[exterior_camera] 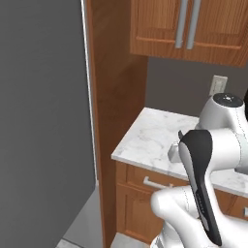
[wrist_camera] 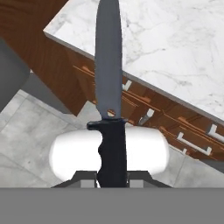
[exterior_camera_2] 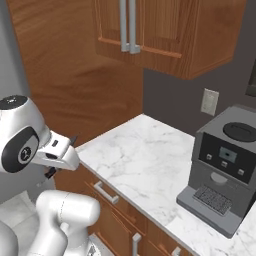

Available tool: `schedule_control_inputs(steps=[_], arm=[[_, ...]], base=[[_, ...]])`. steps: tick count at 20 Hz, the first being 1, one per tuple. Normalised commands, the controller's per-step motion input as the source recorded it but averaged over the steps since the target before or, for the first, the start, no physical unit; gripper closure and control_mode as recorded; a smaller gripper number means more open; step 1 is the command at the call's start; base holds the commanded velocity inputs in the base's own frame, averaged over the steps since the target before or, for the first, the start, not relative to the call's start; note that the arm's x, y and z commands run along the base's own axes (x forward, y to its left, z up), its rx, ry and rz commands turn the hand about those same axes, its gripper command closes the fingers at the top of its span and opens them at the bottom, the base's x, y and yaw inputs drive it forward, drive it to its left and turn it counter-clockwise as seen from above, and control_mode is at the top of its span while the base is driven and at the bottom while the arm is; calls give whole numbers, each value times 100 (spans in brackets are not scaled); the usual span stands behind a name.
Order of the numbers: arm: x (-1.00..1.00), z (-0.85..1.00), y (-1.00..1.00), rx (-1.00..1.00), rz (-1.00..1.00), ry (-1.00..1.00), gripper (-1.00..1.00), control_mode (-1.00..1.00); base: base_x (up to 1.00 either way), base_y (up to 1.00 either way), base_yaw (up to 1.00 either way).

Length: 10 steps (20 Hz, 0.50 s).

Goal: Retrieve the butter from the fridge and place it on a plate on the dining table. Then retrieve the butter knife by the fridge and place it near the plate.

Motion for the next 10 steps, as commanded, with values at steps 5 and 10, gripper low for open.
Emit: schedule_control_inputs(steps=[5, 10], arm=[[0, 0, 0, 0, 0, 0, 100, 100], [0, 0, 0, 0, 0, 0, 100, 100]], base=[[-68, 18, 0], [-89, 10, 0]])
